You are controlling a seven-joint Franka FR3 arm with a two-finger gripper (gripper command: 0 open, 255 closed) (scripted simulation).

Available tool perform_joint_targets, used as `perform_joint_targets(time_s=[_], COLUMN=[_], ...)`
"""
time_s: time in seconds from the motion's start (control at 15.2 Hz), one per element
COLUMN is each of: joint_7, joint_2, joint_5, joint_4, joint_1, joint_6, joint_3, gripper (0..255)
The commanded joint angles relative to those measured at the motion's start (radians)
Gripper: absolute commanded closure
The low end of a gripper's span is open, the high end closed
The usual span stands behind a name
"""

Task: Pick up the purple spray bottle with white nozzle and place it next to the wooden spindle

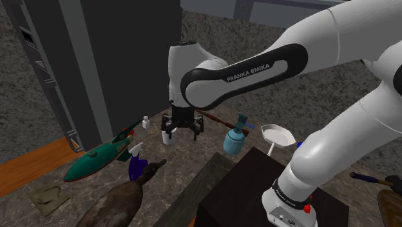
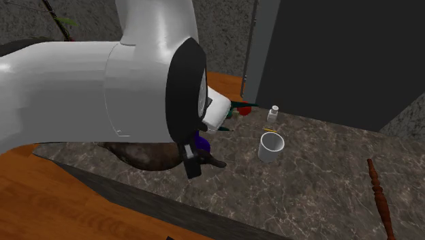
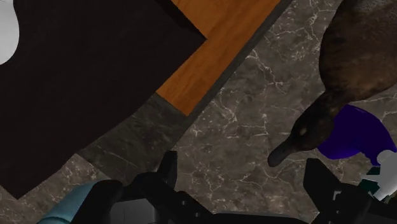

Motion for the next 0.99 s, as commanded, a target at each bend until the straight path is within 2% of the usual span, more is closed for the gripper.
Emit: perform_joint_targets(time_s=[0.0,0.2,0.4,0.66,0.92], joint_7=[0.109,0.280,0.451,0.639,0.775], joint_2=[0.091,0.240,0.394,0.582,0.748], joint_5=[-0.048,-0.156,-0.282,-0.420,-0.508], joint_4=[0.041,0.122,0.218,0.367,0.538], joint_1=[-0.020,-0.037,-0.016,0.058,0.144], joint_6=[0.046,0.093,0.117,0.118,0.099], joint_3=[0.043,0.085,0.086,0.035,-0.035], gripper=[0,0,0,0,0])
